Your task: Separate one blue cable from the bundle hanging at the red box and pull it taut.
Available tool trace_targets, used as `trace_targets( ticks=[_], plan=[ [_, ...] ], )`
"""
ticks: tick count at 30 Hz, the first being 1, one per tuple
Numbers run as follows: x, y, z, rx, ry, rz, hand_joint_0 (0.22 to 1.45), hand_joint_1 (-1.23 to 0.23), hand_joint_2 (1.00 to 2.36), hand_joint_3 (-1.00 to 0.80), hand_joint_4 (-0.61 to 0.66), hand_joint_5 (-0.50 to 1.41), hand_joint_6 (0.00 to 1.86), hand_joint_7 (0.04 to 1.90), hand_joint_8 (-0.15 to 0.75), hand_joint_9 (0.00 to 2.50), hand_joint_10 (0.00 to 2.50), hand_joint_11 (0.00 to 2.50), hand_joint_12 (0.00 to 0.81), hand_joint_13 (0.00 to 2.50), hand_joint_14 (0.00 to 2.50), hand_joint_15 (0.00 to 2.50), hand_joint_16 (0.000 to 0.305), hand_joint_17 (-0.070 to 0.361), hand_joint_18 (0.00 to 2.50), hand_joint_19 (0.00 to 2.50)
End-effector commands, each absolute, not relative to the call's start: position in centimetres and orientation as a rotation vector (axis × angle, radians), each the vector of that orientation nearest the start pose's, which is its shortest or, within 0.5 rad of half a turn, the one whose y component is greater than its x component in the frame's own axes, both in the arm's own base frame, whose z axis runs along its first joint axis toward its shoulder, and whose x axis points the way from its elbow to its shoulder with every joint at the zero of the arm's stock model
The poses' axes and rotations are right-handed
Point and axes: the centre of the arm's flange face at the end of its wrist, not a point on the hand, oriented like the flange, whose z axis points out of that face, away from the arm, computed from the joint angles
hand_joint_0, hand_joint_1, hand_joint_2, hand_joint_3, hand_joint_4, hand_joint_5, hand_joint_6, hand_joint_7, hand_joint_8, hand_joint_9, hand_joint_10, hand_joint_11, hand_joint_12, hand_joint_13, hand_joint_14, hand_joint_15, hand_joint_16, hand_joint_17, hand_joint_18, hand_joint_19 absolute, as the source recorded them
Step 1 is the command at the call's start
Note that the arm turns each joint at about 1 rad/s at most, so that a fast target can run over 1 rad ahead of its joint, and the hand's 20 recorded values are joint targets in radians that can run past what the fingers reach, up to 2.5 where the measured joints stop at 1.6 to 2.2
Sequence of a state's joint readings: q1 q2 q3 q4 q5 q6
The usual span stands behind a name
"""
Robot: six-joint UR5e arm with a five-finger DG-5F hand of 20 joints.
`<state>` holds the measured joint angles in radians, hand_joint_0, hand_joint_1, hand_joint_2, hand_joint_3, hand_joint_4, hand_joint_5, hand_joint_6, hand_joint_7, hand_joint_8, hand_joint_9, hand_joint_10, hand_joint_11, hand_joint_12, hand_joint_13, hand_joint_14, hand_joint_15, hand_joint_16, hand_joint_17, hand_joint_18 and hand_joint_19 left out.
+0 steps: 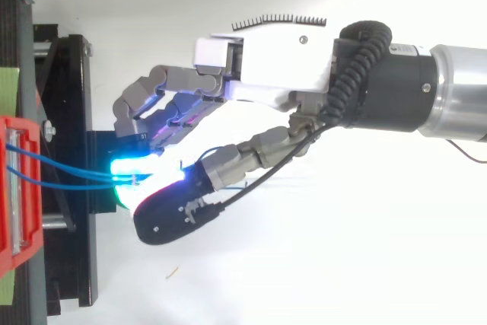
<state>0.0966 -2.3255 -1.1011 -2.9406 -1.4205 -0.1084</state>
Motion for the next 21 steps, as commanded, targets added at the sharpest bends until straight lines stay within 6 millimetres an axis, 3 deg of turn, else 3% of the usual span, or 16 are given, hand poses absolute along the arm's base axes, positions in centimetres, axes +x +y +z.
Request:
trace_targets(
  ticks=[1,6,13,16,21],
  plan=[
    [76.80,-7.45,25.41,1.207,1.289,1.044,0.72,-0.92,1.00,-0.50,0.11,-0.19,0.92,1.17,0.309,0.68,0.01,0.50,0.372,0.70,0.01,0.24,0.045,0.101,0.75,0.20],
    [76.80,-7.45,25.41,1.206,1.290,1.043,0.55,-0.64,1.00,-0.50,0.14,-0.17,0.91,1.14,0.322,0.71,0.01,0.51,0.381,0.71,0.01,0.24,0.047,0.105,0.77,0.21],
    [76.81,-7.40,25.41,1.208,1.285,1.038,0.56,-0.40,1.00,-0.50,0.15,-0.17,0.88,1.15,0.324,0.73,0.02,0.50,0.383,0.70,0.01,0.26,0.047,0.106,0.74,0.25],
    [76.82,-7.48,25.42,1.212,1.278,1.034,0.61,-0.47,1.00,-0.50,0.14,-0.17,0.88,1.17,0.320,0.73,0.01,0.50,0.378,0.70,0.01,0.26,0.046,0.103,0.72,0.25],
    [76.83,-7.38,25.42,1.212,1.278,1.034,0.60,-0.73,1.01,-0.21,0.11,-0.16,0.89,1.24,0.359,0.74,0.01,0.51,0.421,0.73,0.01,0.25,0.055,0.123,0.79,0.20]
  ],
)
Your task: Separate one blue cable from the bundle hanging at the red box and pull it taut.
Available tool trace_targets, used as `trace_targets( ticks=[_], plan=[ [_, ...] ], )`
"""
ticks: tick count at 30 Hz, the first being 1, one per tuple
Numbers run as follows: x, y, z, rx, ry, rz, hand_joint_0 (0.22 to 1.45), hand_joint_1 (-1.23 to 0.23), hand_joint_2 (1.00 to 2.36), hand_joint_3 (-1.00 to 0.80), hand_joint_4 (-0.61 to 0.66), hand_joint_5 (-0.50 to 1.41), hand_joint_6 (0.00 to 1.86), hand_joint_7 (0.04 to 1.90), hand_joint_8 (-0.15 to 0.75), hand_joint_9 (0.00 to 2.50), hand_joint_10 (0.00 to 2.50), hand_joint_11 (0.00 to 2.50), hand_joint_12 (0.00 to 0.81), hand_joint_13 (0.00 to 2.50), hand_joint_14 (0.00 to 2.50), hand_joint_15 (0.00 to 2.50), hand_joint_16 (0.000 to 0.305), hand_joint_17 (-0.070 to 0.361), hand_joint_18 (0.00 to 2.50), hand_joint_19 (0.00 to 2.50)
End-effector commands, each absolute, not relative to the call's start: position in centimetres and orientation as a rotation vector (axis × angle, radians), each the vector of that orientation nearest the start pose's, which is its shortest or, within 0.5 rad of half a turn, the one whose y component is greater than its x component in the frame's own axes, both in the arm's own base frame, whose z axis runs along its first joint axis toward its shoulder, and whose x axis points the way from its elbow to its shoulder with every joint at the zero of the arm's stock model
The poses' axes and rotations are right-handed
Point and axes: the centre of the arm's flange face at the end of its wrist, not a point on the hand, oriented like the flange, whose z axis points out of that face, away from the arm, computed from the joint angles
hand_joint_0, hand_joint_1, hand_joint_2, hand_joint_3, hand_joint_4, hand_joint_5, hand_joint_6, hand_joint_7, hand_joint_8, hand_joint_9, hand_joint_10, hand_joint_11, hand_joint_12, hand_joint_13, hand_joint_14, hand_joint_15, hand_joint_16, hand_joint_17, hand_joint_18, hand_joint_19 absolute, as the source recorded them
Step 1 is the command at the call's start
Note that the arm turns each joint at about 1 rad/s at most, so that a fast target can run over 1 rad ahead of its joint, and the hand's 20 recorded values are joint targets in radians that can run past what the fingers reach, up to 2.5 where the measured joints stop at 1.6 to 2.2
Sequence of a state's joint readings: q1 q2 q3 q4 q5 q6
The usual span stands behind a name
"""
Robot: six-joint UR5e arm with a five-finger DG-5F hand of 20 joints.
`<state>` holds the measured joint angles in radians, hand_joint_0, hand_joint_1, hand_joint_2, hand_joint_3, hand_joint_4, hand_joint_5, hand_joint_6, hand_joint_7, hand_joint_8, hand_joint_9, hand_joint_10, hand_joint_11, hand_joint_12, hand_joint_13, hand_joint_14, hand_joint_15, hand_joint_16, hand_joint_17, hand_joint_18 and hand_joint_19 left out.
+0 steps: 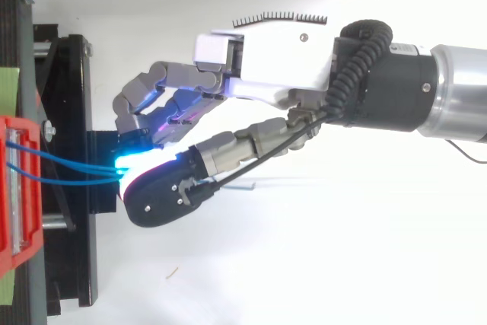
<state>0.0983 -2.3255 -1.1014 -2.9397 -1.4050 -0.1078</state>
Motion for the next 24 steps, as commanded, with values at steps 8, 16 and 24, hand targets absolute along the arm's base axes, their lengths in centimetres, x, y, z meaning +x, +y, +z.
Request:
trace_targets(
  ticks=[8,16,24],
  plan=[
    [76.77,-7.50,25.34,1.213,1.280,1.030,0.66,-0.87,1.01,-0.26,0.02,-0.19,0.91,1.26,0.316,0.70,0.02,0.52,0.384,0.69,0.01,0.26,0.047,0.106,0.73,0.23],
    [76.78,-7.50,25.35,1.212,1.279,1.031,0.66,-0.84,1.00,-0.50,0.10,-0.18,0.92,1.19,0.309,0.70,0.02,0.51,0.373,0.69,0.01,0.25,0.046,0.104,0.75,0.22],
    [76.86,-7.37,25.41,1.208,1.275,1.036,0.52,-0.49,1.00,-0.50,0.13,-0.16,0.90,1.23,0.330,0.74,0.02,0.51,0.397,0.70,0.01,0.26,0.050,0.113,0.76,0.24]
  ],
)
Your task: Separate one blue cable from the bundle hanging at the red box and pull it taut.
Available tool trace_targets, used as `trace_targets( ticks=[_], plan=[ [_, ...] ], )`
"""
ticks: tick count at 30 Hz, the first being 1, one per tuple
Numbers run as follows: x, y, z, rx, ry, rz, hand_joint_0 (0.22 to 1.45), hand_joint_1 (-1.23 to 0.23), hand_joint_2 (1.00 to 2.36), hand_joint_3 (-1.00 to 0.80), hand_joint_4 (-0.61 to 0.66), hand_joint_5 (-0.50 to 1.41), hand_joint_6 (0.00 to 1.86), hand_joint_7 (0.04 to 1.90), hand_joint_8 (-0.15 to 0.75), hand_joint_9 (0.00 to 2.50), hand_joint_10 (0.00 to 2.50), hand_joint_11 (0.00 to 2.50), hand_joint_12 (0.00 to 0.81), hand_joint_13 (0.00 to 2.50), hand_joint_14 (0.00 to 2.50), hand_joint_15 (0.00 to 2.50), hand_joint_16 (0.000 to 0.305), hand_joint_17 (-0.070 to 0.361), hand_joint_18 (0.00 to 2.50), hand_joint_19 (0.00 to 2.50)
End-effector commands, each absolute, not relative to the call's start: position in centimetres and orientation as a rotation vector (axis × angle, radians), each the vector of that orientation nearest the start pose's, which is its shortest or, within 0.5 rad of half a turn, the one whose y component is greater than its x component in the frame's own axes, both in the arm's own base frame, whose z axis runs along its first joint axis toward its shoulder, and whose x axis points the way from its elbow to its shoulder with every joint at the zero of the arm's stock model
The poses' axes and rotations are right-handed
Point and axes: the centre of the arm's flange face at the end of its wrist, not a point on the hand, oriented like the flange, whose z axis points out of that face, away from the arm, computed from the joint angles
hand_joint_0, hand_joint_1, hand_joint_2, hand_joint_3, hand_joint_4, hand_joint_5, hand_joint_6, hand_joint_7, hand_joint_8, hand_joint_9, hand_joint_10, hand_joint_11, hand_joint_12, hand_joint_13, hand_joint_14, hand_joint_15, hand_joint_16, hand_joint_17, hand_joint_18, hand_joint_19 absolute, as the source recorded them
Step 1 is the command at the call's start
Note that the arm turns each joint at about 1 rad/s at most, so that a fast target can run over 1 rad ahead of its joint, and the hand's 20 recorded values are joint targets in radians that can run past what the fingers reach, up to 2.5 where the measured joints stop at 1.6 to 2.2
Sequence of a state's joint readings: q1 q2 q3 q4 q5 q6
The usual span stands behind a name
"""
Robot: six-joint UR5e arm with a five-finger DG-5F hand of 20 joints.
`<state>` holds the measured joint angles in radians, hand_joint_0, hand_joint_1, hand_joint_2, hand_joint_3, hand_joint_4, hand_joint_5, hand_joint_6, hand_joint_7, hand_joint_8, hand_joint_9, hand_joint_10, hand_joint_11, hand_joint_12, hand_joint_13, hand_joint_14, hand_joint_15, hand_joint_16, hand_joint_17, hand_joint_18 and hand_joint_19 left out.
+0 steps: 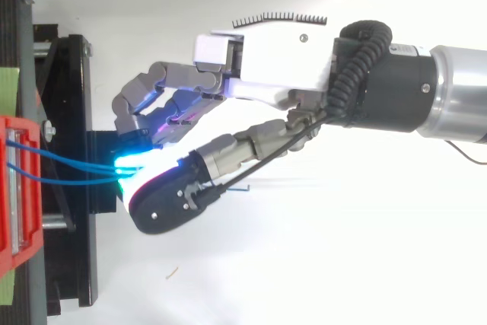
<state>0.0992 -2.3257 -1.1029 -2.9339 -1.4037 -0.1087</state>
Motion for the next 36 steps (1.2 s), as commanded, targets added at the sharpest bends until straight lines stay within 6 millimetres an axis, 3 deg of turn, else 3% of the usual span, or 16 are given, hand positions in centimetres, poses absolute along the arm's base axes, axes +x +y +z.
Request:
trace_targets(
  ticks=[1,4,8,11,16,21,22,25,28,30,33,36],
  plan=[
    [76.86,-7.37,25.41,1.208,1.275,1.036,0.52,-0.46,1.00,-0.50,0.13,-0.16,0.90,1.22,0.330,0.74,0.01,0.51,0.398,0.70,0.01,0.26,0.050,0.113,0.75,0.25],
    [76.86,-7.37,25.41,1.208,1.275,1.036,0.53,-0.40,1.00,-0.50,0.13,-0.16,0.89,1.23,0.328,0.73,0.02,0.50,0.394,0.69,0.01,0.26,0.050,0.112,0.74,0.26],
    [76.88,-7.37,25.42,1.207,1.274,1.036,0.61,-0.53,1.00,-0.49,0.11,-0.16,0.89,1.26,0.321,0.72,0.01,0.51,0.383,0.68,0.01,0.26,0.047,0.107,0.71,0.27],
    [76.85,-7.49,25.41,1.209,1.274,1.034,0.59,-0.67,1.01,-0.29,0.11,-0.15,0.89,1.27,0.342,0.73,0.01,0.52,0.406,0.70,0.01,0.26,0.052,0.117,0.75,0.24],
    [76.88,-7.40,25.42,1.209,1.272,1.034,0.59,-0.75,1.01,-0.14,0.05,-0.15,0.90,1.27,0.369,0.74,0.01,0.52,0.433,0.71,0.01,0.25,0.058,0.129,0.80,0.22],
    [76.87,-7.43,25.42,1.210,1.270,1.032,0.61,-0.81,1.01,-0.15,0.02,-0.16,0.91,1.25,0.347,0.70,0.01,0.52,0.417,0.68,0.01,0.26,0.055,0.125,0.76,0.22],
    [76.86,-7.43,25.41,1.211,1.271,1.031,0.61,-0.82,1.01,-0.22,0.07,-0.17,0.91,1.22,0.340,0.69,0.01,0.51,0.411,0.67,0.01,0.26,0.054,0.121,0.74,0.23],
    [76.82,-7.44,25.34,1.213,1.271,1.031,0.57,-0.73,1.00,-0.50,0.10,-0.17,0.90,1.23,0.320,0.68,0.02,0.52,0.388,0.66,0.01,0.27,0.049,0.111,0.70,0.26],
    [76.87,-7.43,25.29,1.212,1.272,1.030,0.51,-0.35,1.00,-0.50,0.11,-0.15,0.89,1.20,0.331,0.72,0.02,0.51,0.400,0.66,0.01,0.27,0.052,0.118,0.70,0.27],
    [76.84,-7.44,25.35,1.211,1.271,1.031,0.51,-0.28,1.00,-0.50,0.11,-0.15,0.89,1.22,0.331,0.73,0.01,0.52,0.401,0.66,0.01,0.28,0.052,0.117,0.68,0.29],
    [76.85,-7.32,25.22,1.212,1.274,1.030,0.54,-0.29,1.00,-0.50,0.11,-0.15,0.88,1.23,0.322,0.73,0.02,0.53,0.394,0.64,0.01,0.28,0.050,0.113,0.66,0.30],
    [76.83,-7.32,25.34,1.211,1.273,1.031,0.59,-0.43,1.00,-0.46,0.10,-0.14,0.87,1.26,0.316,0.74,0.02,0.53,0.384,0.64,0.01,0.28,0.048,0.109,0.65,0.31]
  ],
)
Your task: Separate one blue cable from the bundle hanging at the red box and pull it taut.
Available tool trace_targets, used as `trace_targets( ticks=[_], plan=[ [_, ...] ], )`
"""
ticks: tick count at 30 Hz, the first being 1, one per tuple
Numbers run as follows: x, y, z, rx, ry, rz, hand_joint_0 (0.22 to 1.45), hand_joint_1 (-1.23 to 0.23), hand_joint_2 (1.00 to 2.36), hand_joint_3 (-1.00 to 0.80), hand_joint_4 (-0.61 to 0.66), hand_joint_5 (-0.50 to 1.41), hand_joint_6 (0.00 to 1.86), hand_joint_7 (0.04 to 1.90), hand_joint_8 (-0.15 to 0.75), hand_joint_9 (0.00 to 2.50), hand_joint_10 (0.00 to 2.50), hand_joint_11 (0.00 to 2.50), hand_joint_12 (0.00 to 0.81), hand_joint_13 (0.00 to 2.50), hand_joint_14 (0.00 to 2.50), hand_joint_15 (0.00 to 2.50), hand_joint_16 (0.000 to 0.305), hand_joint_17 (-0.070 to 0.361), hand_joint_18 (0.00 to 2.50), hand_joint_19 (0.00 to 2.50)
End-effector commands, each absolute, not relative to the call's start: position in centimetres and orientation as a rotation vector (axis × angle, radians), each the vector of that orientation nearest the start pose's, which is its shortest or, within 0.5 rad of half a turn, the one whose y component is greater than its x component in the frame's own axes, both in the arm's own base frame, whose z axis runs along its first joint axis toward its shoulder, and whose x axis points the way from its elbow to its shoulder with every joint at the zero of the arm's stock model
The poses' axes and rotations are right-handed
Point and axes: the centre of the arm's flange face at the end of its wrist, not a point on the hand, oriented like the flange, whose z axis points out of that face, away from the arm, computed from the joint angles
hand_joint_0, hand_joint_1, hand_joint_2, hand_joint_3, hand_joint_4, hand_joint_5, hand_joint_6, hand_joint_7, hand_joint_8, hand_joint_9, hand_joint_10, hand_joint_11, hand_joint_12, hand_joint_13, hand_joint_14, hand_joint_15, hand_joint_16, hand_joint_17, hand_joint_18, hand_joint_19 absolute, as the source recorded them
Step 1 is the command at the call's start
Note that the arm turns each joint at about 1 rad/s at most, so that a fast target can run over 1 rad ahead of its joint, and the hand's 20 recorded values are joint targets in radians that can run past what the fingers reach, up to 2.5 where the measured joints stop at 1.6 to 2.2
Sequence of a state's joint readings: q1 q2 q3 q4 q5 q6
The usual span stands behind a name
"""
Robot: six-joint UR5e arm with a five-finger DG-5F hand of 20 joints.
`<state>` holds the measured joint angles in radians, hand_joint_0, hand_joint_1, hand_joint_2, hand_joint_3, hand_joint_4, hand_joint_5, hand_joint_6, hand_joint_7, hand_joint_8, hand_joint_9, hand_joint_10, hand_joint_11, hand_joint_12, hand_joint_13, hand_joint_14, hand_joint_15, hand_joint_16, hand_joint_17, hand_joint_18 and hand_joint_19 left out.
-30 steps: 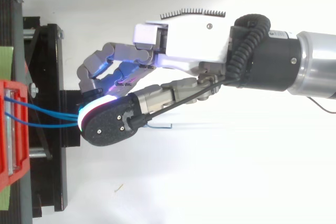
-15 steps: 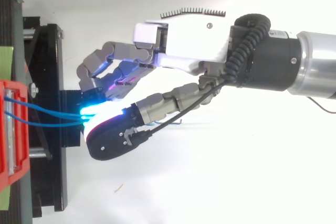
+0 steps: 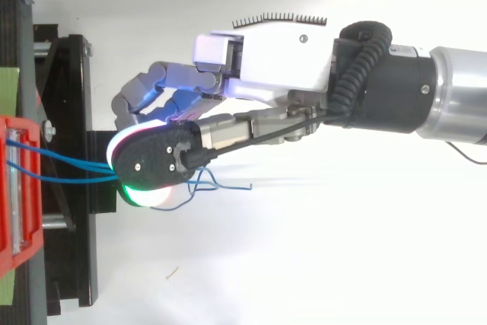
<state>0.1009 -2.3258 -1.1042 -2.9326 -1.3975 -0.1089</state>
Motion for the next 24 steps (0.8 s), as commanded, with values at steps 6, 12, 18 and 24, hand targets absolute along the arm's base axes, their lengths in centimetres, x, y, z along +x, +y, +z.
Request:
trace_targets(
  ticks=[6,12,18,24],
  plan=[
    [76.85,-7.32,25.35,1.210,1.272,1.032,0.58,-0.50,1.01,-0.40,0.10,-0.14,0.87,1.27,0.322,0.76,0.02,0.54,0.387,0.66,0.01,0.29,0.048,0.109,0.66,0.30],
    [76.85,-7.20,25.34,1.210,1.274,1.032,0.58,-0.56,1.01,-0.38,0.10,-0.14,0.87,1.27,0.323,0.76,0.02,0.54,0.388,0.67,0.01,0.29,0.048,0.109,0.67,0.30],
    [76.88,-7.20,25.23,1.211,1.274,1.033,0.58,-0.70,1.01,-0.30,0.11,-0.13,0.87,1.27,0.348,0.77,0.02,0.54,0.421,0.70,0.01,0.29,0.055,0.124,0.73,0.26],
    [76.87,-7.13,25.35,1.211,1.271,1.031,0.60,-0.78,1.01,-0.25,0.10,-0.15,0.89,1.22,0.348,0.74,0.02,0.55,0.425,0.69,0.01,0.28,0.056,0.127,0.74,0.24]
  ],
)
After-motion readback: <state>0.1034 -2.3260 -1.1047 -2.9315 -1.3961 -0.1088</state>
